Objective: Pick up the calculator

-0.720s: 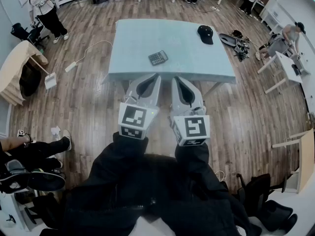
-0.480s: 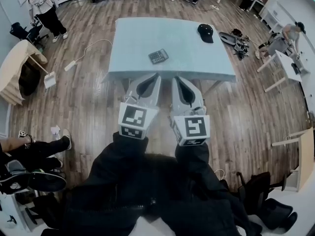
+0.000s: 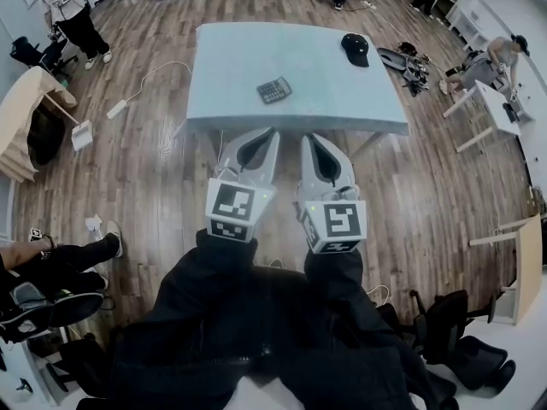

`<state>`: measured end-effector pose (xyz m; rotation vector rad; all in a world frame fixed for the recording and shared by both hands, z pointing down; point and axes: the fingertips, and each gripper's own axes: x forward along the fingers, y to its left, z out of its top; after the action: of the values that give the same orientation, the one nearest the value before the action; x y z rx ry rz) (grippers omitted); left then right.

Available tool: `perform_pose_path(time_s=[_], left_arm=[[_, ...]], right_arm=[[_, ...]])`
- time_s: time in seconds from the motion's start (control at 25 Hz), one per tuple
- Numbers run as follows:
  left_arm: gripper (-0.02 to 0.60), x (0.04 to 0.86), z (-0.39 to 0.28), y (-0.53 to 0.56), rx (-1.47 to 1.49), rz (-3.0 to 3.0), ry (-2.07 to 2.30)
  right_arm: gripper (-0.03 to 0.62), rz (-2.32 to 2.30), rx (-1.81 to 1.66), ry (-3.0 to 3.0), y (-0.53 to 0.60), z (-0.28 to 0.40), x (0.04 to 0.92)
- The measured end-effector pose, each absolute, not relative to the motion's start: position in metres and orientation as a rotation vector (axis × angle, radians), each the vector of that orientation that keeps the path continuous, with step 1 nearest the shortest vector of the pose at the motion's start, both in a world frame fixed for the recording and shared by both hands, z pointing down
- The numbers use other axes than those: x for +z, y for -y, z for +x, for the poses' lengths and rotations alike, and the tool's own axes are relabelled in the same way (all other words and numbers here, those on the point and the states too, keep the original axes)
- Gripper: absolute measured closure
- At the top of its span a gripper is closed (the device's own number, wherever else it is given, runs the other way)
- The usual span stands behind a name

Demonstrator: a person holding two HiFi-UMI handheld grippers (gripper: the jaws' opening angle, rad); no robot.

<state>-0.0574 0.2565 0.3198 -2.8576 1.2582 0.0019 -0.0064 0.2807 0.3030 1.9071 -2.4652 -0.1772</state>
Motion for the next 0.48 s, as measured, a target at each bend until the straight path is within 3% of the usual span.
perform_pose_path(time_s=[0.48], left_arm=[[0.578, 0.337, -0.097, -0.247, -0.007, -2.852, -1.341]], right_arm=[[0.594, 1.818, -0.122, 2.483, -0.273, -0.044, 0.326]])
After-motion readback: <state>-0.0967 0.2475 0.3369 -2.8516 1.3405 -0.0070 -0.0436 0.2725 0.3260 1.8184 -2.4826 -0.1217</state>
